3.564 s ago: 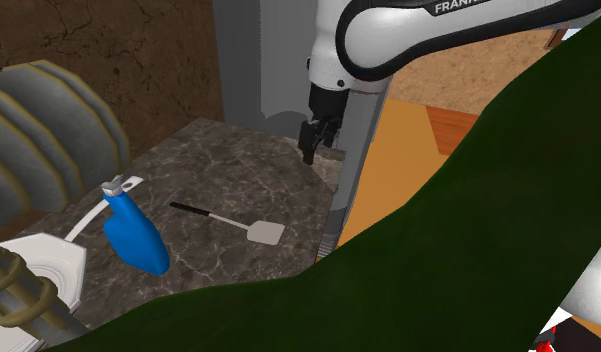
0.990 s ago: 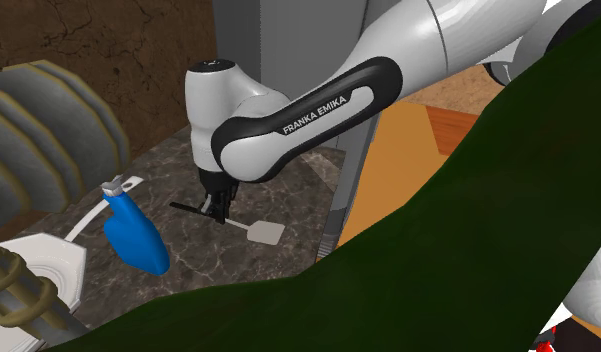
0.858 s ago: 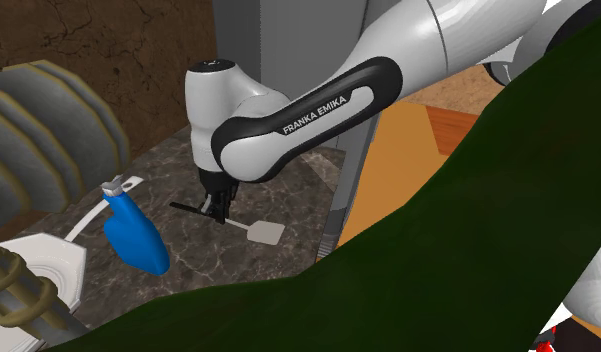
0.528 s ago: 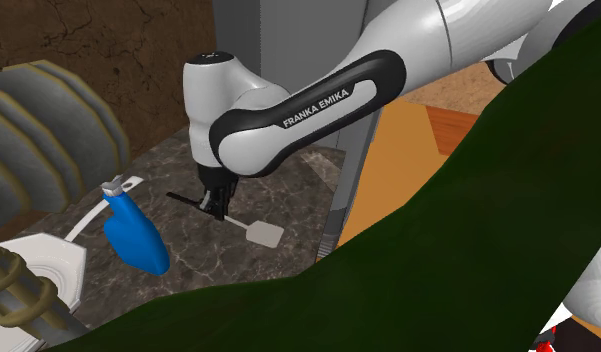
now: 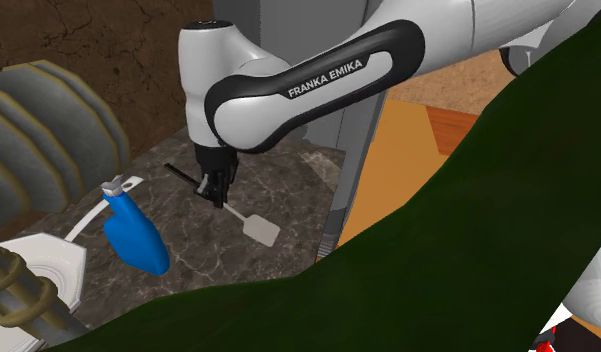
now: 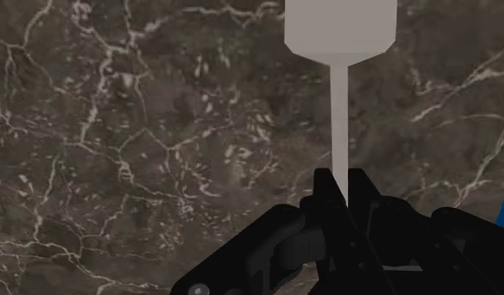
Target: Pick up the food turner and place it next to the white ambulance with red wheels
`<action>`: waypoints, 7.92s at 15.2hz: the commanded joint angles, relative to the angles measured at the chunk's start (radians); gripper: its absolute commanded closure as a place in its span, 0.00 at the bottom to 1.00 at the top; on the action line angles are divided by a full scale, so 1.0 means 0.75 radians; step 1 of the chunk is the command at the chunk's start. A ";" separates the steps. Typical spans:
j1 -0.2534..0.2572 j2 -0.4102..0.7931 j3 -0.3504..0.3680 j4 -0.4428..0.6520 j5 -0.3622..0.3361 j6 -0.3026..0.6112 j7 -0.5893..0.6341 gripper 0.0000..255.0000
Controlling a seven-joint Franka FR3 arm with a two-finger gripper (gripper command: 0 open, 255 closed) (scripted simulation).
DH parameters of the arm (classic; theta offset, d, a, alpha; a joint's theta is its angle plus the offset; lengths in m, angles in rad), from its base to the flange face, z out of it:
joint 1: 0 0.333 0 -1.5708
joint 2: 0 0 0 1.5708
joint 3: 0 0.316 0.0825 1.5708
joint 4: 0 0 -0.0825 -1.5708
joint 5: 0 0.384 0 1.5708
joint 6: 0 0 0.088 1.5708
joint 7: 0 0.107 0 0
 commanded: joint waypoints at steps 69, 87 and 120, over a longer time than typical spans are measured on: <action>0.414 -1.652 0.220 -0.893 0.690 -0.644 0.315 1.00; 0.459 -1.656 0.345 -1.198 0.805 -0.342 0.300 1.00; 0.480 -1.479 0.550 -1.442 0.967 0.078 0.286 0.00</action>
